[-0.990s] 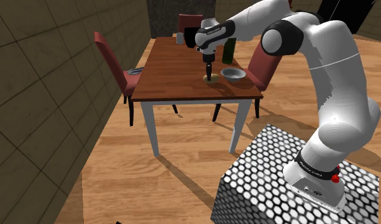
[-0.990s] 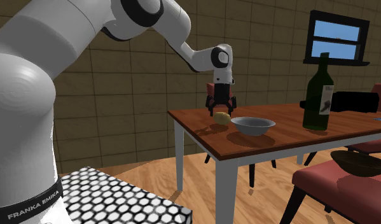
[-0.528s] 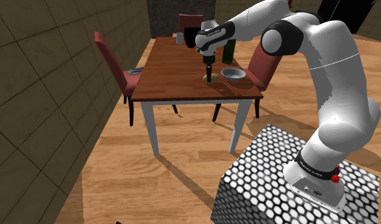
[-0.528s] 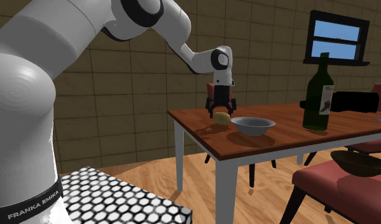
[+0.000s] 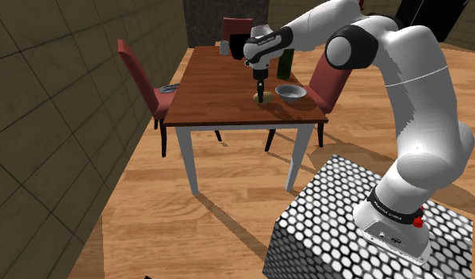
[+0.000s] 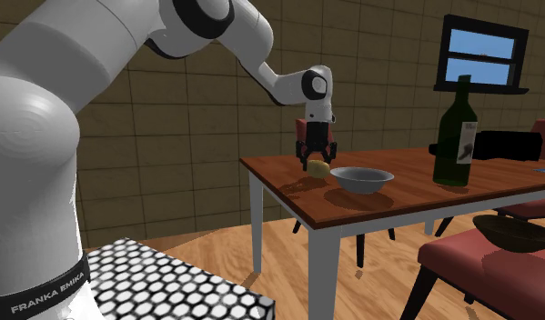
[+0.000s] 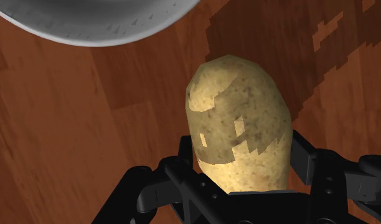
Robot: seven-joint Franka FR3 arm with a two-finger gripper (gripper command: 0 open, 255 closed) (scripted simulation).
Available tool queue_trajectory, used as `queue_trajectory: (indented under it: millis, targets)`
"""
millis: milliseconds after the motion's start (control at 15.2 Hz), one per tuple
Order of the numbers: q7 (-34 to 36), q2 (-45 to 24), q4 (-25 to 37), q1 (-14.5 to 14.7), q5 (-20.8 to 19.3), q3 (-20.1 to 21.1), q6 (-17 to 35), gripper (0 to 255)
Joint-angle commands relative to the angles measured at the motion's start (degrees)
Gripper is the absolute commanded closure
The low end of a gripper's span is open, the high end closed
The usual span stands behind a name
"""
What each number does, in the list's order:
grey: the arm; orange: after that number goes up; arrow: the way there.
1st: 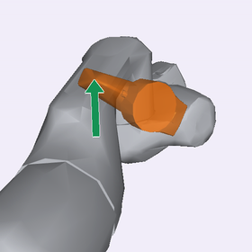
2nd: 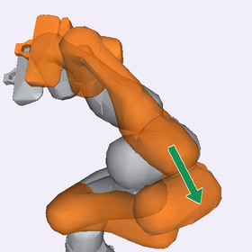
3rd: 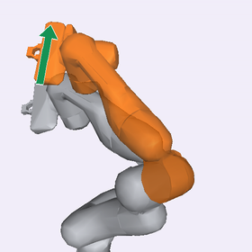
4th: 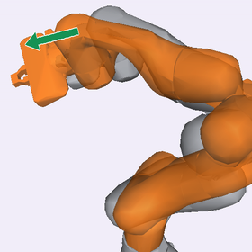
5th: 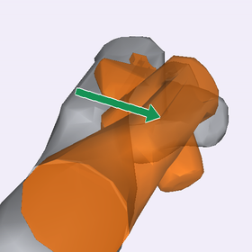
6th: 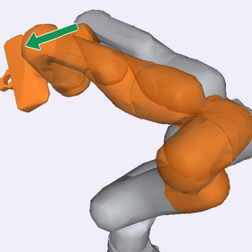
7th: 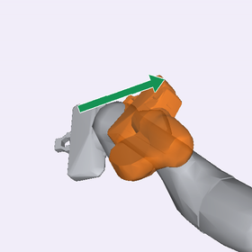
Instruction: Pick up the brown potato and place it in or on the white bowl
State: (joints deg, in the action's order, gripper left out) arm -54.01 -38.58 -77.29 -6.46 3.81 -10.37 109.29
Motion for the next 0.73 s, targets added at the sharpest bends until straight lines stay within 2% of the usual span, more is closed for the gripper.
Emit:
queue_trajectory:
  millis: [0,132,660]
  targets:
    - [0.00,-0.01,0.00,0.00,0.00,0.00,-0.01,255]
    - [0.00,0.03,-0.10,0.01,0.00,0.00,0.06,255]
    - [0.02,1.89,3.08,-0.01,-0.29,-0.21,-4.97,255]
